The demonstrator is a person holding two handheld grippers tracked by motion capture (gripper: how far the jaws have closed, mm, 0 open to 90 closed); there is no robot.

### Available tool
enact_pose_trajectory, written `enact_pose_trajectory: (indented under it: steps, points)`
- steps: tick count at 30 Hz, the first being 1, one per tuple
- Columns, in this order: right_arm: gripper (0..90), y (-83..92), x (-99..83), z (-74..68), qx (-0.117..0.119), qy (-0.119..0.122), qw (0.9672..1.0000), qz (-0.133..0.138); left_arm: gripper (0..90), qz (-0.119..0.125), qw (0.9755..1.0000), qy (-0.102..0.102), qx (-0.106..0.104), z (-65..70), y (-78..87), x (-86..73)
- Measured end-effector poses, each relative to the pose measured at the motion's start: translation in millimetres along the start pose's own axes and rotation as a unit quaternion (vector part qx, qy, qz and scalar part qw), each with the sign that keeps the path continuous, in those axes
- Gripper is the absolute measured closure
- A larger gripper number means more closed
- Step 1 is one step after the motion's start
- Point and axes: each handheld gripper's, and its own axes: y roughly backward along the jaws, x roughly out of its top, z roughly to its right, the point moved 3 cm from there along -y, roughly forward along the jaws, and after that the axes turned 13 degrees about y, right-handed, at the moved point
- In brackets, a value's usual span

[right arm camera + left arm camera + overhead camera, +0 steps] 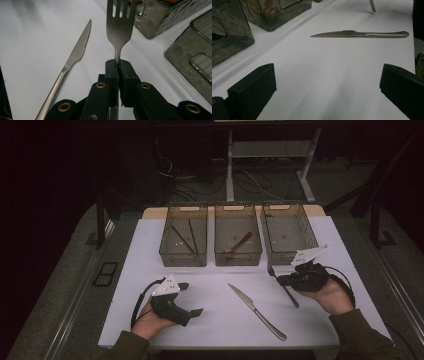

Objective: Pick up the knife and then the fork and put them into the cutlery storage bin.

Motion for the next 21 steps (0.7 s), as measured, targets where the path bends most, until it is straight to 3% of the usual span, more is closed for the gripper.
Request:
enact_pose_trajectory:
  steps: [11,21]
  points:
    - [84.6,21.4,5.4,18.7,-0.034,-0.025,0.9985,0.035,0.0,0.000,1.0000,0.000,-0.001,-0.3,-0.7,0.1]
    - [84.6,45.6,15.0,44.6,-0.071,-0.058,0.9930,0.075,0.0,-0.001,1.0000,0.001,-0.003,-0.9,-0.6,0.1]
